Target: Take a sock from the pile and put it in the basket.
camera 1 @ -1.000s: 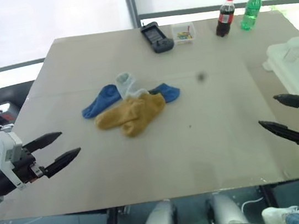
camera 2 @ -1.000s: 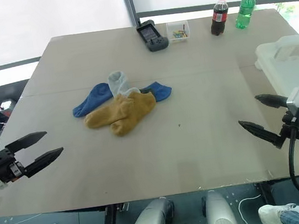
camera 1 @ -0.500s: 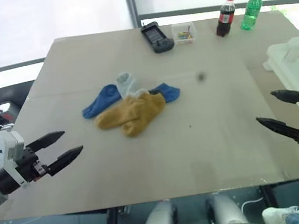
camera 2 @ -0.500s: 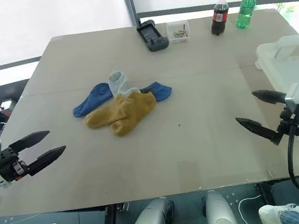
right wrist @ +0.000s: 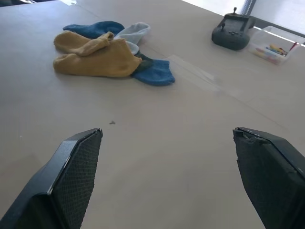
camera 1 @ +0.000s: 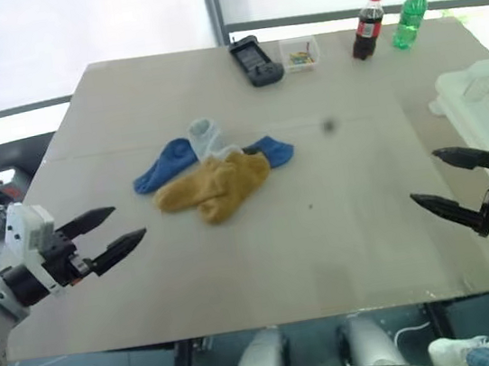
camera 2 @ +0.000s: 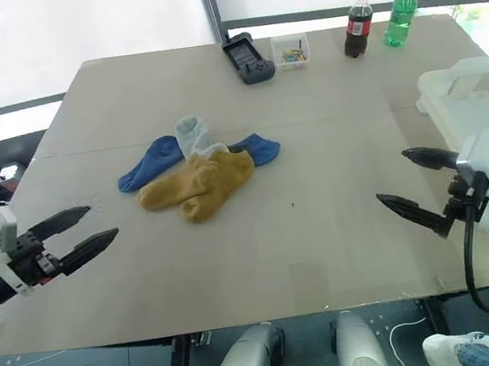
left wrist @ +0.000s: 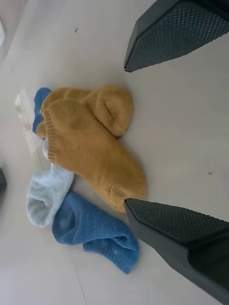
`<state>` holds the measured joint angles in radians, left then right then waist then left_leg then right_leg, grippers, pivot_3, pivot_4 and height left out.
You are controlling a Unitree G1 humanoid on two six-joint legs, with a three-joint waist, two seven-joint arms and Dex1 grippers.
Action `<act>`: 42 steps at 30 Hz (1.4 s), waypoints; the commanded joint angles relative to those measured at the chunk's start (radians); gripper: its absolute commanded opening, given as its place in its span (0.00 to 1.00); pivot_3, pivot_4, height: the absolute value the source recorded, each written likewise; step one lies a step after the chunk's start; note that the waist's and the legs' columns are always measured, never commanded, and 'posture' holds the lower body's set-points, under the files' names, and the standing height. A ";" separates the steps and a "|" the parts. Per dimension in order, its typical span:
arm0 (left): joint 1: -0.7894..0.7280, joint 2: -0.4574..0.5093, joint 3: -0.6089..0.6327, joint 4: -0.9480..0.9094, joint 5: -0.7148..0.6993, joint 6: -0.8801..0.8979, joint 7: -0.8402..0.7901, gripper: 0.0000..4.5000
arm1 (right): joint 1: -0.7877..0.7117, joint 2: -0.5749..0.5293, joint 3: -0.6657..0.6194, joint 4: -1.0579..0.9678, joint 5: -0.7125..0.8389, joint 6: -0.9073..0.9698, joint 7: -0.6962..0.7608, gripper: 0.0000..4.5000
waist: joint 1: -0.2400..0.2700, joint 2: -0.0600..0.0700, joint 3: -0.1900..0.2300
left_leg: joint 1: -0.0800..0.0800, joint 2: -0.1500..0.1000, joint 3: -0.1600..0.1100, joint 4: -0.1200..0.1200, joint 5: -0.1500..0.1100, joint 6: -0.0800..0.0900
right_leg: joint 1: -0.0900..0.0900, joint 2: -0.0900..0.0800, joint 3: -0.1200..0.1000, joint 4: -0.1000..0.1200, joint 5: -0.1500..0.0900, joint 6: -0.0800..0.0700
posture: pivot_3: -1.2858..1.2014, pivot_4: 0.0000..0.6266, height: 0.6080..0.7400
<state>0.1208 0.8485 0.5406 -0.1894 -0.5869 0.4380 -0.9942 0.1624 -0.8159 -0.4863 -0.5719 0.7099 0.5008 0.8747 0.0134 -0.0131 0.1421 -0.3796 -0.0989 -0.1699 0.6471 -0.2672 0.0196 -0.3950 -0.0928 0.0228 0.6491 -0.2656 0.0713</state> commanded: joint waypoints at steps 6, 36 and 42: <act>-0.098 0.009 -0.216 -0.277 0.202 0.181 0.355 1.00 | -0.113 0.058 0.194 -0.063 -0.035 -0.045 -0.035 1.00 | 0.002 0.000 0.000 | 0.000 0.000 0.000 0.000 0.001 -0.001 | 0.000 0.000 0.000 0.001 0.000 0.000 | 0.52 0.24 1.00; -0.473 -0.368 -0.658 -0.194 0.541 0.365 0.707 1.00 | -0.078 0.086 0.237 -0.096 -0.094 -0.102 -0.081 1.00 | 0.002 -0.002 0.001 | -0.001 -0.002 0.003 0.004 0.001 -0.002 | -0.003 0.004 0.000 0.005 0.001 0.002 | 0.52 0.24 1.00; -0.496 -0.398 -0.673 -0.130 0.562 0.341 0.712 0.61 | -0.069 0.088 0.234 -0.100 -0.096 -0.108 -0.091 1.00 | 0.001 -0.002 0.001 | -0.001 -0.002 0.003 0.004 0.001 -0.002 | -0.003 0.004 0.000 0.005 0.001 0.002 | 0.52 0.24 1.00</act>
<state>-0.3561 0.4537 -0.1294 -0.3063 -0.0406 0.8008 -0.2893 0.0949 -0.7330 -0.2157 -0.6316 0.6073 0.4124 0.7932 0.0145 -0.0154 0.1427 -0.3806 -0.1009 -0.1664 0.6513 -0.2658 0.0173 -0.3978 -0.0887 0.0233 0.6545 -0.2647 0.0731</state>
